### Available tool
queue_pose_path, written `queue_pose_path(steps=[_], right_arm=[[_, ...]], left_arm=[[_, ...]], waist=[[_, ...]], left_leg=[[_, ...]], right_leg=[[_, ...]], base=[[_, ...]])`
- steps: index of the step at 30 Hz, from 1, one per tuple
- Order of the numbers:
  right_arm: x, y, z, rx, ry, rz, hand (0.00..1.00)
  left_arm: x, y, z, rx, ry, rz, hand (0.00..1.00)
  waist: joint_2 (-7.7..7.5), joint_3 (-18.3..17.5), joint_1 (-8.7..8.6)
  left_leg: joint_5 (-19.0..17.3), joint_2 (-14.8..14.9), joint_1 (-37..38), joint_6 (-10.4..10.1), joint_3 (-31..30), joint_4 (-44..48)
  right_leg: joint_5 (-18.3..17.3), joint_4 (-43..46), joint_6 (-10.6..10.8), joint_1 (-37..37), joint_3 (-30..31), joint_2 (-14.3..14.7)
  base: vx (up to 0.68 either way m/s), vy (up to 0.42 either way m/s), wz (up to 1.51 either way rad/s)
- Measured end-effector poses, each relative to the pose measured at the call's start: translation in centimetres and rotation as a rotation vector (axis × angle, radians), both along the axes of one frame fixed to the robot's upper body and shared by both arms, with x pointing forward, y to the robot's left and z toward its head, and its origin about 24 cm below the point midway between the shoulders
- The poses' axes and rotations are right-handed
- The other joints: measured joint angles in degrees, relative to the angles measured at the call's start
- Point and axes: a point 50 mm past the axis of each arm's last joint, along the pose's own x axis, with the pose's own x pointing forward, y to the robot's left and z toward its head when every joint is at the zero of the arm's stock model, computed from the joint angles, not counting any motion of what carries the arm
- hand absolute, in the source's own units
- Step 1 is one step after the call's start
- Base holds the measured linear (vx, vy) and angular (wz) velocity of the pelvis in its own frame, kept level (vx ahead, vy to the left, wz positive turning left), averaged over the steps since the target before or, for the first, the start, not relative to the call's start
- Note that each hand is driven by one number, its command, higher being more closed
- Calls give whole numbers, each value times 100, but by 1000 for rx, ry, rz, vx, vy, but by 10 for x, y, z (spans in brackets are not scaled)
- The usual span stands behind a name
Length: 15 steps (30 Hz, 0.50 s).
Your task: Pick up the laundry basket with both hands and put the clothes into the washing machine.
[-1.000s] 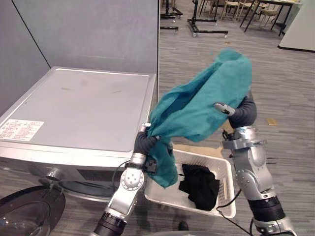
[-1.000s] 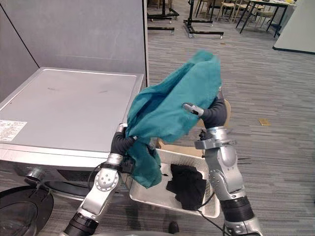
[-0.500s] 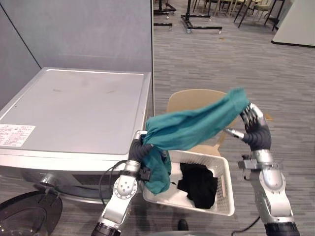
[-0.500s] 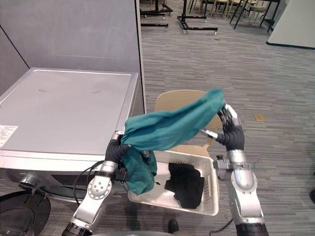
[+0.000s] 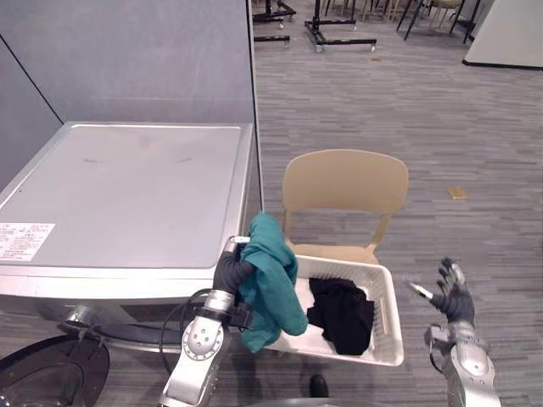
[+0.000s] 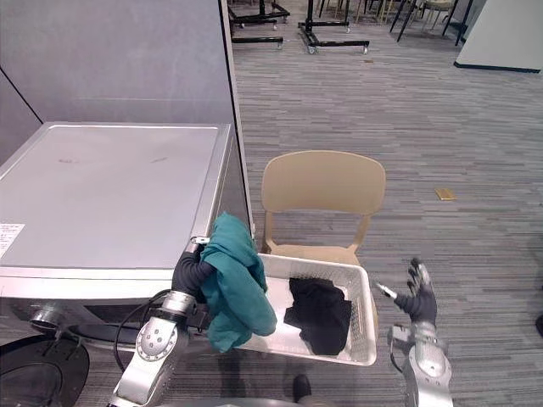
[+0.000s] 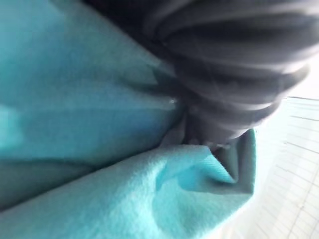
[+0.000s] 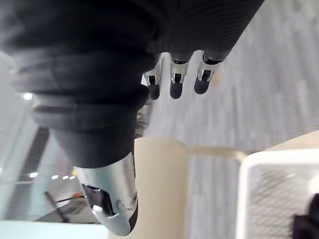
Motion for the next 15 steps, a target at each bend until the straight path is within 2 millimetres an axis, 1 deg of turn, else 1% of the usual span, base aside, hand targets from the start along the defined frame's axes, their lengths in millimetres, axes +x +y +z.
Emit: queue_pose_path(steps=[1, 3, 5, 6, 7, 8, 11, 15], right_arm=[[-11, -6, -17, 1, 89, -41, 0], [-27, -12, -35, 14, 194, -98, 0], [-48, -13, -57, 42, 323, -156, 0], [-51, -13, -61, 52, 345, -162, 0], [-55, -10, -65, 62, 368, -167, 0], [-55, -6, -68, 74, 374, -166, 0], [-61, 0, -74, 91, 398, -189, 0], [-65, 5, -81, 108, 427, -204, 0]], left_arm=[[-1, 1, -1, 7, 6, -20, 100], [-3, 1, -2, 9, 11, -40, 100], [-8, -1, -10, 3, 50, -67, 100], [-10, -2, -12, 4, 64, -78, 100], [-14, -4, -19, 7, 100, -91, 100], [-19, -2, -30, 12, 160, -83, 100], [-31, 3, -54, 37, 288, -68, 100], [-37, 1, -60, 48, 326, -85, 100]], waist=[[19, -7, -3], [60, -7, -3], [102, 5, -40], [114, 11, -59], [141, 0, -116], [157, 4, -168], [137, 18, -158], [119, 29, -138]], left_leg=[[-4, 4, 13, -6, -4, 0], [-4, 7, 20, -7, -15, 0], [-4, 8, 45, -7, -43, 2], [-5, 9, 63, -8, -49, 3], [-10, 12, 68, -16, -54, 14], [-11, 15, 65, -18, -51, 24], [-38, 40, 54, -62, -29, 48], [-55, 54, 1, -88, -28, 103]], right_leg=[[0, 0, 0, 15, -12, 1], [0, 0, 0, 26, -30, 0], [0, 0, 0, 68, -75, -3], [-1, 0, 1, 89, -83, -3], [-2, -1, 1, 102, -94, -3], [-1, -1, 0, 102, -96, -1], [-1, -11, 0, 103, -103, 17], [-16, -27, 19, 92, -127, 24]], base=[[-4, -2, 3], [0, 0, 4], [0, 0, 7], [-25, -8, 5], [-52, -17, 2], [-67, -22, 1], [-78, -29, 0], [-66, -24, 4]])
